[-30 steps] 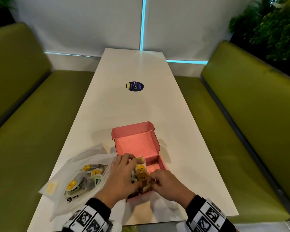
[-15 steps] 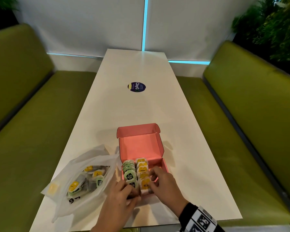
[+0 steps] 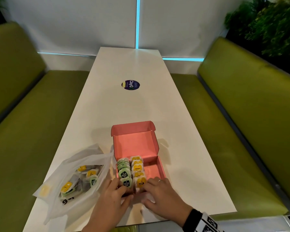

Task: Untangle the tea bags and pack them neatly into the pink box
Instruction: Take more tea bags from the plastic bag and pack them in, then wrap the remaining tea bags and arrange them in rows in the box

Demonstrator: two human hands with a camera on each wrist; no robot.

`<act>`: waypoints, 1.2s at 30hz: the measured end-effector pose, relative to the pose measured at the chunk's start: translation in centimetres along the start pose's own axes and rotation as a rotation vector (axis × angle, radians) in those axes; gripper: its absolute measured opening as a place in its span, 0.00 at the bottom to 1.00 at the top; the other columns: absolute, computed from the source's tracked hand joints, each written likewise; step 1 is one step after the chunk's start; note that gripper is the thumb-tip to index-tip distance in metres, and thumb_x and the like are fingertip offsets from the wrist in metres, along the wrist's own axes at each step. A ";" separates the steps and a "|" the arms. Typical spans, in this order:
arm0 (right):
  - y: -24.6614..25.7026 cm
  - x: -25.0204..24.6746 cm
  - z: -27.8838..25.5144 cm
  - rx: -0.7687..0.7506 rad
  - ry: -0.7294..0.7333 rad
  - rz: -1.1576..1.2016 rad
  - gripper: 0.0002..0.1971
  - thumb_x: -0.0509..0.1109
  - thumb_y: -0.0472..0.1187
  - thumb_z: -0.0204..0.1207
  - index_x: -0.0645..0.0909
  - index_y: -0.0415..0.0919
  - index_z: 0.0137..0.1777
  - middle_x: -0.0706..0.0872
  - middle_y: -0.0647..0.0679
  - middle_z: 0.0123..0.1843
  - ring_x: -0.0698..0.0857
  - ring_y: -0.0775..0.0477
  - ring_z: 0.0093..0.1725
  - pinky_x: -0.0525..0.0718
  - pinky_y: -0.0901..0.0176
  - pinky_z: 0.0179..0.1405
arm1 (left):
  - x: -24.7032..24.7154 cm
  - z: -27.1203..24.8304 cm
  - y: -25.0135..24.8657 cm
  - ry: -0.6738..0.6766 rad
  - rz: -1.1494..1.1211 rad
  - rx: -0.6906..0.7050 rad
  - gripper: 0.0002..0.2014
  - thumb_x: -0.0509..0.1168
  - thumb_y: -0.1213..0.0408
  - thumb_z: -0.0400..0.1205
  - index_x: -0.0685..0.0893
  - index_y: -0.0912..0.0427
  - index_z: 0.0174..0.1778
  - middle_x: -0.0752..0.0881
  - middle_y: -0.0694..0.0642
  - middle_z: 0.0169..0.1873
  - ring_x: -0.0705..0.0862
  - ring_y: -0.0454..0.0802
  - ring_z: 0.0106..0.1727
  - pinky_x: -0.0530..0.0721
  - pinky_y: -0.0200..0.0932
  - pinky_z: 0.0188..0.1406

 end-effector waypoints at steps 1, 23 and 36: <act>0.1 0.1 0.2 0.005 -0.005 -0.021 0.29 0.46 0.59 0.66 0.77 0.49 0.60 0.79 0.50 0.57 0.75 0.45 0.61 0.66 0.50 0.57 | 0.0 0.1 0.0 -0.002 0.020 -0.004 0.14 0.60 0.47 0.69 0.88 0.48 0.33 0.76 0.46 0.34 0.70 0.42 0.45 0.71 0.37 0.48; 0.5 -4.9 2.3 -0.051 -0.112 0.066 0.17 0.63 0.52 0.63 0.84 0.50 0.50 0.84 0.53 0.46 0.83 0.46 0.47 0.72 0.58 0.40 | -5.9 -0.7 -0.8 -0.294 -0.035 -0.278 0.11 0.62 0.52 0.75 0.88 0.49 0.44 0.78 0.44 0.42 0.72 0.43 0.47 0.72 0.37 0.46; 15.7 -0.6 12.2 -0.369 0.139 0.271 0.17 0.59 0.30 0.71 0.85 0.38 0.54 0.83 0.38 0.56 0.80 0.39 0.57 0.77 0.54 0.59 | -10.0 -5.3 9.7 -0.033 0.284 -0.905 0.22 0.60 0.47 0.80 0.79 0.47 0.69 0.73 0.58 0.74 0.67 0.61 0.75 0.72 0.58 0.64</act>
Point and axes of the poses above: each hand's wrist, its own z-axis towards the middle knuckle, its own x-axis out of the palm, y = z × x, the point moved 8 cm from there along z, towards the middle knuckle
